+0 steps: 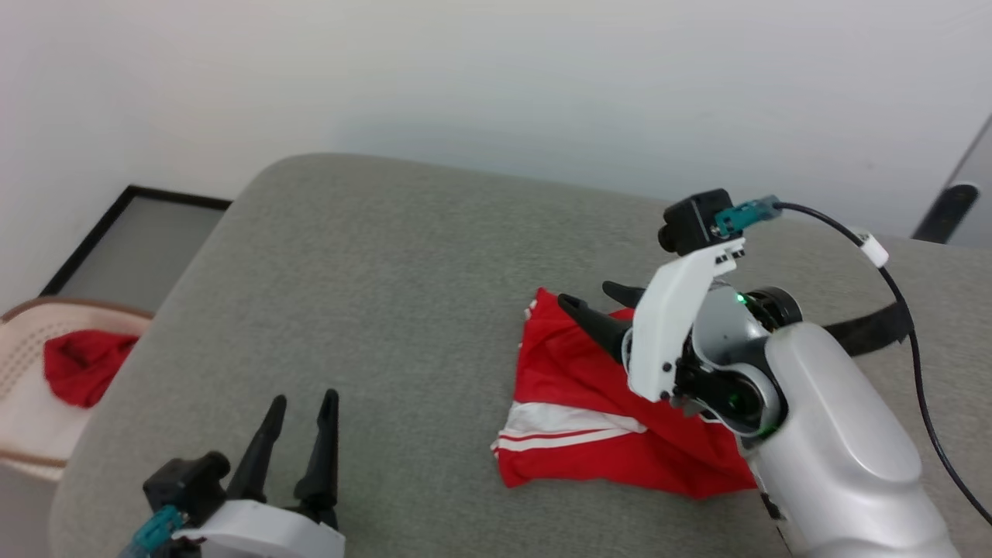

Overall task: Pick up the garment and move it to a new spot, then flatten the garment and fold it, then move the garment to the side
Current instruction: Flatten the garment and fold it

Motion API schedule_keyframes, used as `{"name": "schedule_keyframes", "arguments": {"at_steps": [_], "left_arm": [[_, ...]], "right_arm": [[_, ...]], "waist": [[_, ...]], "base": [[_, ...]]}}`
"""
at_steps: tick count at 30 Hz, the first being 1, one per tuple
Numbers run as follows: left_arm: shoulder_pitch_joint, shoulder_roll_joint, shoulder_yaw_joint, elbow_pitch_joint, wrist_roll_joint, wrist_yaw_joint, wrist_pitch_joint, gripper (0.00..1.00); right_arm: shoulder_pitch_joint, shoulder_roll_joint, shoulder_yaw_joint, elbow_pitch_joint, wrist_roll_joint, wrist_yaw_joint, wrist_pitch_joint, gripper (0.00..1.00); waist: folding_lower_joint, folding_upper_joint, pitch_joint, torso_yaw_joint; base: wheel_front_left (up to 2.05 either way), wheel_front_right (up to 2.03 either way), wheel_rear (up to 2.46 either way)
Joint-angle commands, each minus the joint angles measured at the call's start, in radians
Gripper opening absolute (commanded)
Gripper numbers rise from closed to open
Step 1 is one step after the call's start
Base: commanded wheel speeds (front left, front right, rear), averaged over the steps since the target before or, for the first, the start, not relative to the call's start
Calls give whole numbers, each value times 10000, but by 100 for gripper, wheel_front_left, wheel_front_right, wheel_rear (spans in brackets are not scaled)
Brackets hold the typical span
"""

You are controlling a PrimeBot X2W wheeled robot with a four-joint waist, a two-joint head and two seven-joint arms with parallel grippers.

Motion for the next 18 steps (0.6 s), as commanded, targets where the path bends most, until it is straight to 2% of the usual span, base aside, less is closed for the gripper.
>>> {"name": "schedule_keyframes", "arguments": {"at_steps": [1, 6, 9, 15, 18], "left_arm": [[131, 54, 33, -35, 155, -18, -26, 100], [344, 151, 412, -228, 299, -18, -27, 100], [405, 206, 614, -389, 477, -18, -26, 100], [550, 249, 913, -624, 835, -9, -27, 100], [688, 227, 994, -689, 995, -8, -26, 100]], "right_arm": [[244, -102, -45, -118, 106, -14, -47, 100], [941, -747, -275, -1376, 172, -14, -530, 100], [1367, -1471, -156, -2191, 90, -14, -1156, 100], [2356, -3083, 249, -3317, -335, -12, -3667, 100], [2931, -3554, 223, -3319, -768, -12, -5090, 100]], "waist": [[0, 0, -124, -380], [0, 0, -197, -948], [0, 0, -190, -1257], [0, 0, -219, -1761], [0, 0, -261, -1988]], "base": [[0, 0, 0], [0, 0, 0], [0, 0, 0], [0, 0, 0], [0, 0, 0]]}}
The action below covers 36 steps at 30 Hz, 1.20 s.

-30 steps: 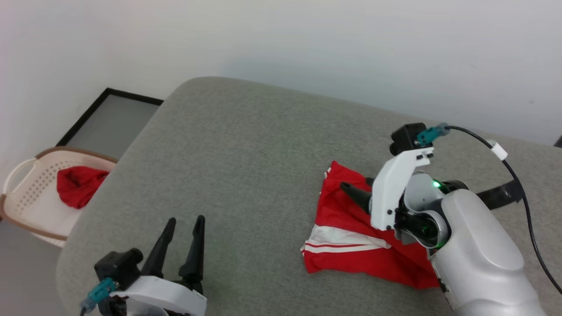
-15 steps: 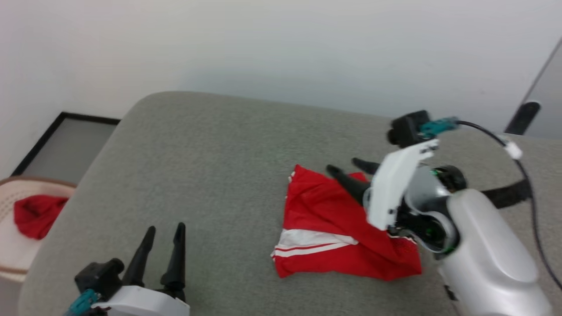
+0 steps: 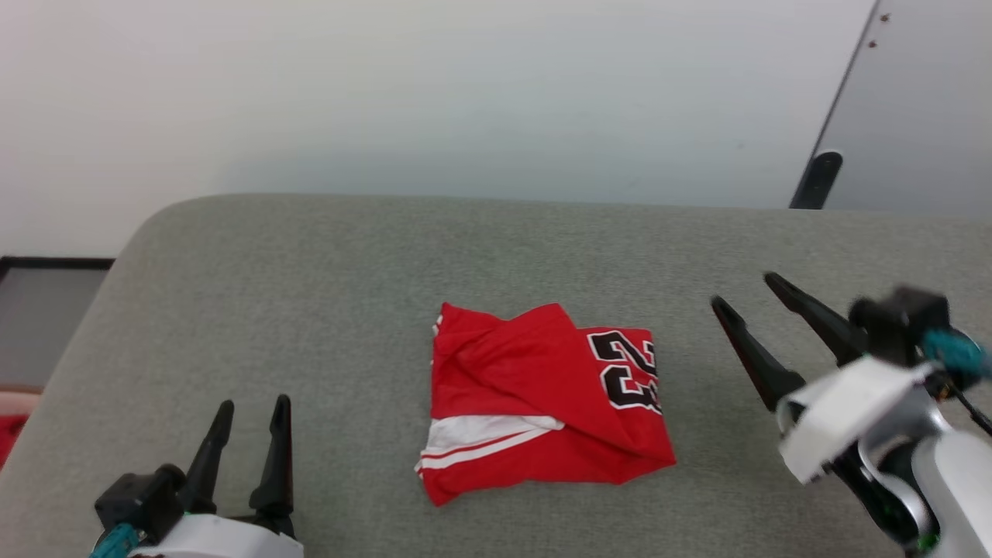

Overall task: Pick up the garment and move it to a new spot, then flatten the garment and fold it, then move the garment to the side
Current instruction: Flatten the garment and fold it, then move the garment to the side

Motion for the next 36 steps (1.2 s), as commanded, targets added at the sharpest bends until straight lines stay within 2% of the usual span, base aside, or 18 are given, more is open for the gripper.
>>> {"name": "schedule_keyframes", "arguments": {"at_steps": [1, 7, 11, 19, 29, 36], "left_arm": [[170, 15, 32, -51, 82, 6, -27, 100], [357, 29, 172, -191, 399, 6, -27, 100], [463, -9, 264, -234, 554, 6, -27, 100], [641, -181, 401, -227, 897, 6, -26, 100], [521, -188, 338, -203, 1044, 6, -27, 100], [482, -88, 288, -161, 1064, 6, -26, 100]], "right_arm": [[226, -68, -70, 51, -179, -8, -379, 100], [1314, -124, -538, 522, -1000, -10, -2509, 100], [1937, 125, -1087, 831, -1328, -10, -3167, 100], [2805, 736, -2024, 957, -1807, -10, -3522, 100], [2885, 874, -2184, 941, -2097, -10, -3554, 100], [2842, 895, -2057, 1007, -2101, -10, -3557, 100]], "waist": [[0, -1, -58, -256], [0, -1, -118, -566], [0, -1, -167, -613], [0, -1, -179, -584], [0, -1, -202, -511], [0, -1, -250, -197]], "base": [[0, 0, 0], [0, 0, 0], [0, 0, 0], [0, 0, 0], [0, 0, 0], [0, 0, 0]]}}
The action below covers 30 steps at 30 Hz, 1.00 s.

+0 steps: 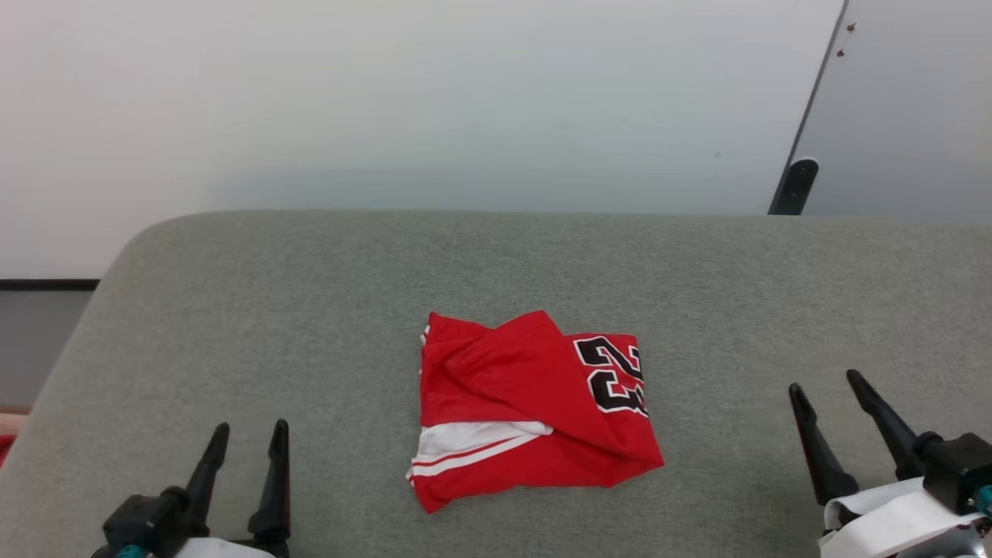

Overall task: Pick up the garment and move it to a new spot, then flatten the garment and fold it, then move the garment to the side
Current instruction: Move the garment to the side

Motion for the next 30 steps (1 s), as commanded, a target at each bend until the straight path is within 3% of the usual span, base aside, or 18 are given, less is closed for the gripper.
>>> {"name": "schedule_keyframes", "arguments": {"at_steps": [1, 13, 21, 30], "left_arm": [[-54, 17, 89, 18, 70, 6, -26, 100], [-86, -291, 847, 234, 278, 6, -24, 100], [-227, -459, 578, 222, 295, 6, -26, 100], [-1189, -814, 118, 95, 266, 6, -26, 100]], "right_arm": [[-60, -24, 121, 8, 10, -12, -50, 100], [-968, -154, 1097, 387, 539, -12, 942, 100], [-2105, -613, 1659, 873, 1614, -12, 3780, 100], [-3492, -1367, 1623, 809, 2535, -13, 6848, 100]], "waist": [[0, -1, -25, 162], [0, -1, -115, 1086], [0, -1, 189, 1711], [0, -1, 1909, 2309]], "base": [[0, 0, 0], [0, 0, 0], [0, 0, 0], [0, 0, 0]]}}
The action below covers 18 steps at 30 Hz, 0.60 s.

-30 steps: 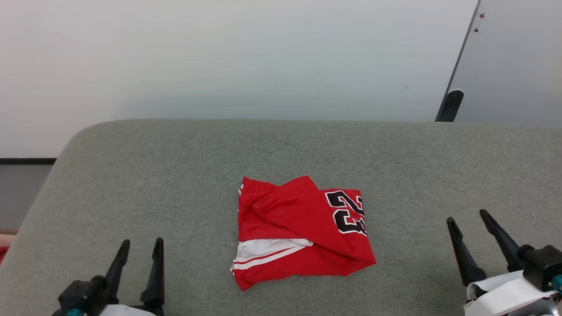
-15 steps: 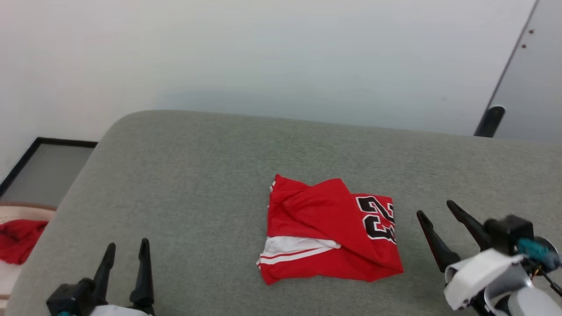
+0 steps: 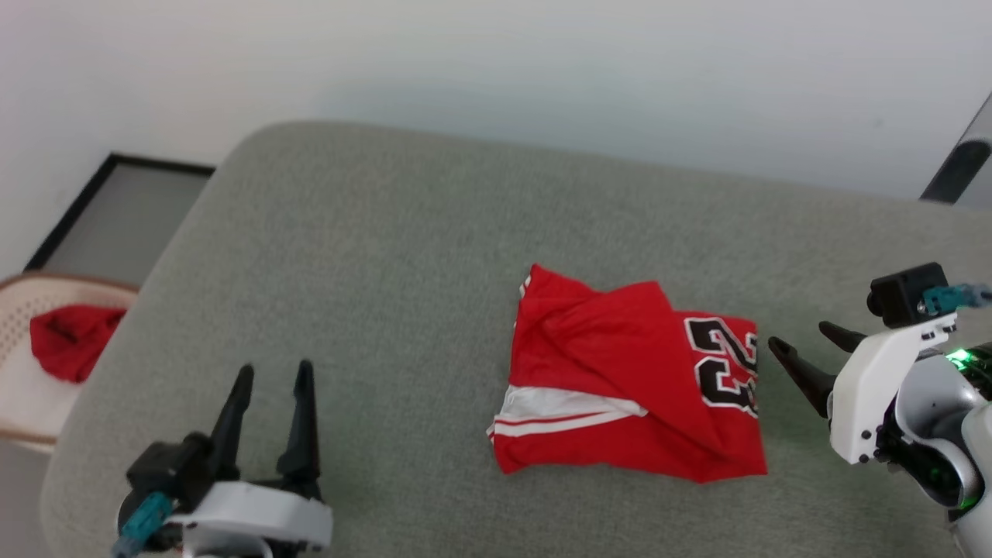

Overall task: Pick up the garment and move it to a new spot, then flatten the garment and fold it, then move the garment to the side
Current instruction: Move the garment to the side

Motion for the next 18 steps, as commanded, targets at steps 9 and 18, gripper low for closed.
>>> {"name": "schedule_keyframes", "arguments": {"at_steps": [9, 18], "left_arm": [[-682, -303, -173, 50, 55, 6, -27, 100], [-956, -425, -327, 193, -27, 6, -27, 100]], "right_arm": [[-339, -213, 128, -317, 765, -15, 2380, 100], [-187, 109, -202, -244, 914, -14, 4343, 100]], "waist": [[0, -1, 1640, 551], [0, -1, 1853, 658]], "base": [[0, 0, 0], [0, 0, 0]]}}
